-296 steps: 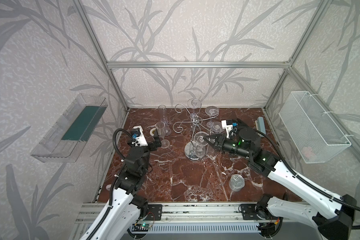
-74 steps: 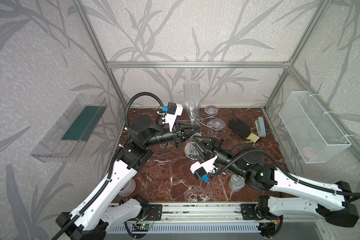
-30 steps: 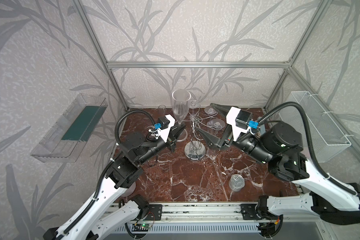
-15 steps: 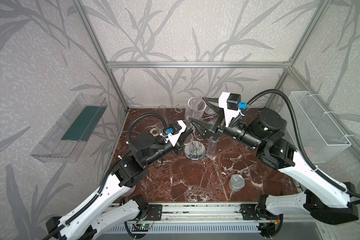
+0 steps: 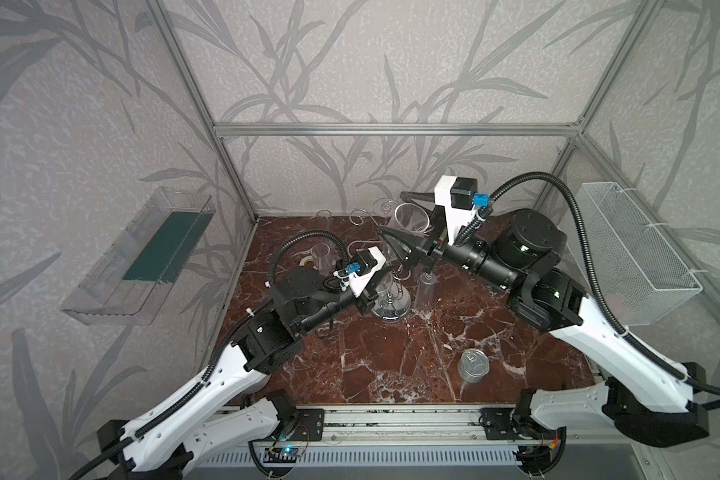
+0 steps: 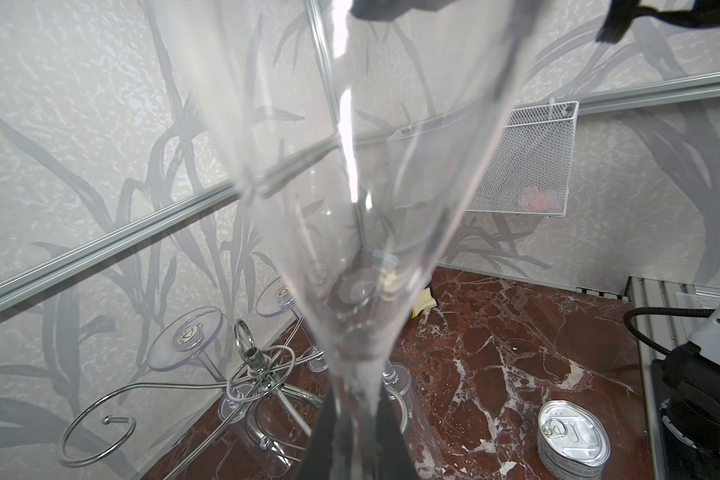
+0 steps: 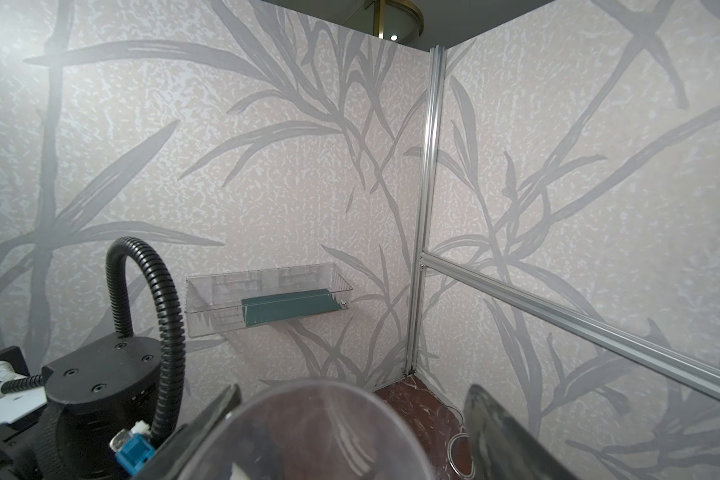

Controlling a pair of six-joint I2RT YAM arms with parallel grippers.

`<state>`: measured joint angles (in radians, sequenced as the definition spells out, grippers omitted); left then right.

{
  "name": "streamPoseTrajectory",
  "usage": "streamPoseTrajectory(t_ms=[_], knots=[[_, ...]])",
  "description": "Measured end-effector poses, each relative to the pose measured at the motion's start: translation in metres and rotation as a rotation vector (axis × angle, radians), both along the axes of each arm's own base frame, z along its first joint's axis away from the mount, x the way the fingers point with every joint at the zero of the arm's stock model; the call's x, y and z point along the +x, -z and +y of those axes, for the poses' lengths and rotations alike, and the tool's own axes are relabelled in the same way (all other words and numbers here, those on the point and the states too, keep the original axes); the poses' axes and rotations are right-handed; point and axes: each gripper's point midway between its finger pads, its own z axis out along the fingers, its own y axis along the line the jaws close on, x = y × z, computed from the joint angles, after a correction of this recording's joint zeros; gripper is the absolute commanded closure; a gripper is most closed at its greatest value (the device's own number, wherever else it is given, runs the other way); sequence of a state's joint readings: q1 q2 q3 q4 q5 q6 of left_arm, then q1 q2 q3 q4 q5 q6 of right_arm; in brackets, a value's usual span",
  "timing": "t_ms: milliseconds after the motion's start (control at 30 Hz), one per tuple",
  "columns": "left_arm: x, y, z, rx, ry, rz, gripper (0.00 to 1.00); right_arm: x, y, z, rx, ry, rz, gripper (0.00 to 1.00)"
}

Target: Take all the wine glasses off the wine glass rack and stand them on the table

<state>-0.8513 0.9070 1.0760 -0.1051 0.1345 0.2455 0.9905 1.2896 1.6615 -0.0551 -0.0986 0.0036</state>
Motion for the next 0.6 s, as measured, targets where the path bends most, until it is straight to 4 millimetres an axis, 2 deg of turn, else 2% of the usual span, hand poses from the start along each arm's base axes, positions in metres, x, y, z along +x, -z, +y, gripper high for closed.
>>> streamPoseTrajectory(t_ms=[267,433,500,600], knots=[[0.0020,0.0011,-0.0001,0.007,-0.017,-0.004,1.00,-0.0032,0.0007,0.0018,0.006,-0.029,0.017,0.51],[0.0017,0.0014,-0.0006,0.008,-0.018,-0.003,0.99,-0.0035,0.0009,0.0019,0.005,-0.036,0.017,0.57],[0.0016,0.0013,-0.0007,0.008,-0.018,-0.004,0.88,-0.0041,0.0009,0.0022,0.005,-0.040,0.016,0.58],[0.0008,-0.0017,-0.0004,0.001,-0.017,-0.014,0.62,-0.0043,0.0009,0.0023,0.004,-0.041,0.015,0.58]])
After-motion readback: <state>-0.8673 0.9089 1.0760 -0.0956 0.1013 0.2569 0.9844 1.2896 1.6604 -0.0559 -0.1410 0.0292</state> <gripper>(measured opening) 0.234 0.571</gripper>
